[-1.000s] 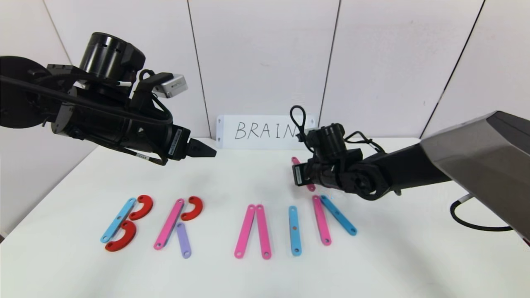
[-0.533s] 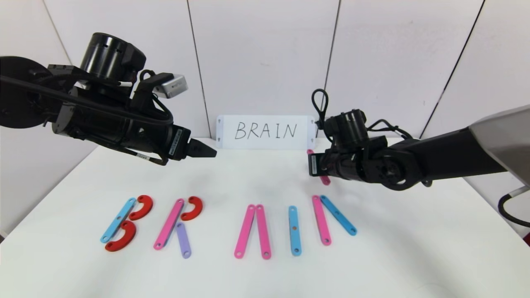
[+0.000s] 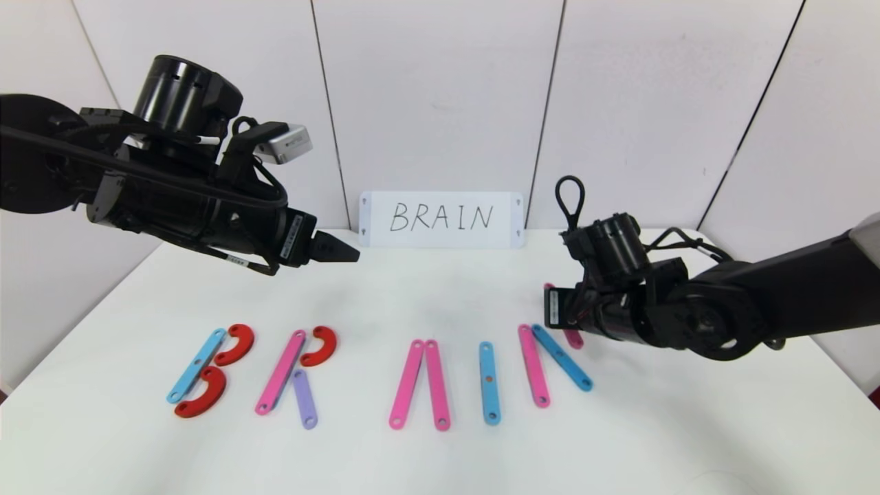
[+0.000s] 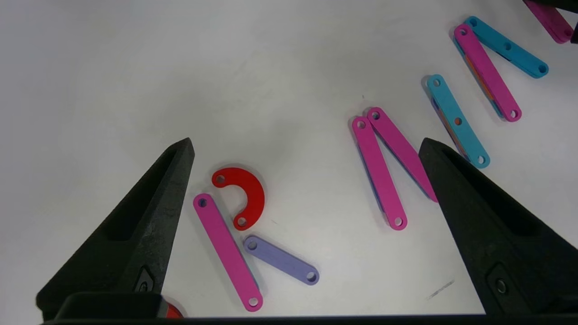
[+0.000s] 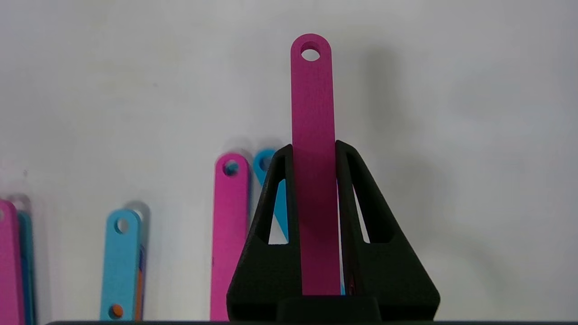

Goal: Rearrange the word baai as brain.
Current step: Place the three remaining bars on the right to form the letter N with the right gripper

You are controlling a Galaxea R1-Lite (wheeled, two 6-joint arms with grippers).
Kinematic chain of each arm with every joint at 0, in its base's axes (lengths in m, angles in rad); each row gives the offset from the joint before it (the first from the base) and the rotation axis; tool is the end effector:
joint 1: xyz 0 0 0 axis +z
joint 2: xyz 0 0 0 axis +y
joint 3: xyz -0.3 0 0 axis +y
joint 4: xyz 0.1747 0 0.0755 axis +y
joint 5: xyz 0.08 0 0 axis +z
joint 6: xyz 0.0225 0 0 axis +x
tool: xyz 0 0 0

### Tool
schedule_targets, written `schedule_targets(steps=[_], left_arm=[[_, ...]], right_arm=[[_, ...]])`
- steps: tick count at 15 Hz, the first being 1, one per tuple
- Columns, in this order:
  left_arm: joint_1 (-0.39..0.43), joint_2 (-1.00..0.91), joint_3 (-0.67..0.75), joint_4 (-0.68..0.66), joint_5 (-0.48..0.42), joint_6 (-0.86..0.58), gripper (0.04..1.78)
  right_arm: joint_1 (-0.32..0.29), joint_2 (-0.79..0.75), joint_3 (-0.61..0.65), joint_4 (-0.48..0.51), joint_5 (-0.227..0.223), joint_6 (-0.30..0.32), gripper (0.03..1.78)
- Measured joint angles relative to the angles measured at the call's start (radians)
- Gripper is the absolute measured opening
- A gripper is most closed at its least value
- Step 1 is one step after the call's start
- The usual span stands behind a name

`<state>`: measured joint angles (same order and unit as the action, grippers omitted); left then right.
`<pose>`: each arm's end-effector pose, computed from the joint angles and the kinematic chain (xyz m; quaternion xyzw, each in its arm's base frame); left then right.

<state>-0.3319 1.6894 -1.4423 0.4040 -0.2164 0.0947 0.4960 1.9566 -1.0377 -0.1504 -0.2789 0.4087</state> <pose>0.2863 -0.1038 0.2666 0.0616 0.3068 -0.2713 0.9102 0.3125 0.1621 0.1142 0.0483 0.3602 0.0279 0.9312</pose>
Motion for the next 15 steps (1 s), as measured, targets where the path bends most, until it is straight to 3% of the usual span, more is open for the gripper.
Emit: schedule_targets(steps=[7,15], left_arm=[[-0.011,0.000,0.007,0.000,0.000,0.003,1.74],[-0.016,0.000,0.009,0.000,0.000,0.003,1.74]], right_arm=[[-0.022,-0.054,0.190,-0.099,0.006,0.018,0.27],[-0.045,-0.050,0.208,-0.106,0.013,0.017,0.27]])
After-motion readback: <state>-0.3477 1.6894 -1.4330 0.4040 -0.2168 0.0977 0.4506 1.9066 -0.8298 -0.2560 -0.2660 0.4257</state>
